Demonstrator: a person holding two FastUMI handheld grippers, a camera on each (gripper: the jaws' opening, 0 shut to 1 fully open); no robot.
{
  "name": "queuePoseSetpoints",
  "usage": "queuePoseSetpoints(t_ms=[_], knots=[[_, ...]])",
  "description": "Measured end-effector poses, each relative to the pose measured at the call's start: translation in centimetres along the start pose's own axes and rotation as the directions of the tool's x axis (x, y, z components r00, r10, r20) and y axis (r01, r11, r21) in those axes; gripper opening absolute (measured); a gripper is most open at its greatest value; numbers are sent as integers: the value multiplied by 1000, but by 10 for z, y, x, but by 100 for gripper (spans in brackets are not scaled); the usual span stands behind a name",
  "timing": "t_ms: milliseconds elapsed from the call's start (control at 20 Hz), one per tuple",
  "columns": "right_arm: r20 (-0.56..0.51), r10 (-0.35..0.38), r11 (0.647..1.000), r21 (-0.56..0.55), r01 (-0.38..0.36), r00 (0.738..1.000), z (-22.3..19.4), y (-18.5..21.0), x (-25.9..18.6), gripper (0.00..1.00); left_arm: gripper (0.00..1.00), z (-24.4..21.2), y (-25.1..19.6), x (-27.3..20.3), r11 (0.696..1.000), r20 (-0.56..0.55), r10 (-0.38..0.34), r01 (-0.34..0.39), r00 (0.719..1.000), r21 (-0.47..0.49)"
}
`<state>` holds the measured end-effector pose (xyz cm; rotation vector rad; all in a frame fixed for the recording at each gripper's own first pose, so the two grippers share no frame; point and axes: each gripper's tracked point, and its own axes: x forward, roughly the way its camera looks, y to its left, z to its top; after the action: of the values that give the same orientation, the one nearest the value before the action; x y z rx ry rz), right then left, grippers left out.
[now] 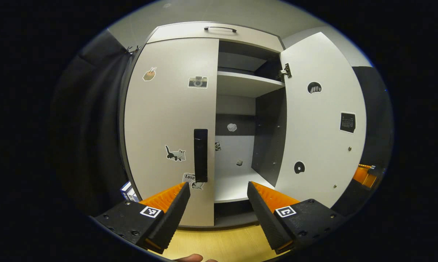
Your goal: Open the right door of the double-door shoe cabinet with the right hand, and open the left door with the left hand.
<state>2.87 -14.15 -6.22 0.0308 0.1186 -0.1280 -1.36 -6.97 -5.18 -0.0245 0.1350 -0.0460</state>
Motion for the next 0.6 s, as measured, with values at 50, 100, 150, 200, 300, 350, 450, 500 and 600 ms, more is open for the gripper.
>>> queuePoseSetpoints(t_ms=[50,100,150,200,300,350,450,500,600], knots=[[-5,13,1000,-5,-13,1000,-1,0,1,1,98,1,1,5,1000,-1,16,-16,1000,1],[-9,24,1000,-16,-24,1000,-2,0,2,1,98,3,4,9,999,2,33,-33,999,2],[-12,38,999,-29,-38,999,-2,-1,2,1,98,6,8,15,999,7,53,-53,999,4],[-15,55,998,-40,-56,998,-2,0,2,1,98,9,12,20,998,11,69,-69,998,6],[-26,91,994,-59,-93,996,-3,-1,1,1,98,14,17,34,994,24,108,-108,994,13],[-25,102,992,-69,-104,994,-2,-2,0,1,98,14,21,41,992,23,125,-126,992,20],[-24,130,988,-80,-131,991,-3,-1,-3,1,96,13,25,56,988,22,153,-153,988,35],[-24,141,986,-84,-143,990,-4,-1,-4,1,98,12,26,63,986,20,161,-162,987,40],[-12,152,985,-84,-153,988,0,-7,-11,6,98,8,28,77,984,15,174,-174,985,35]])
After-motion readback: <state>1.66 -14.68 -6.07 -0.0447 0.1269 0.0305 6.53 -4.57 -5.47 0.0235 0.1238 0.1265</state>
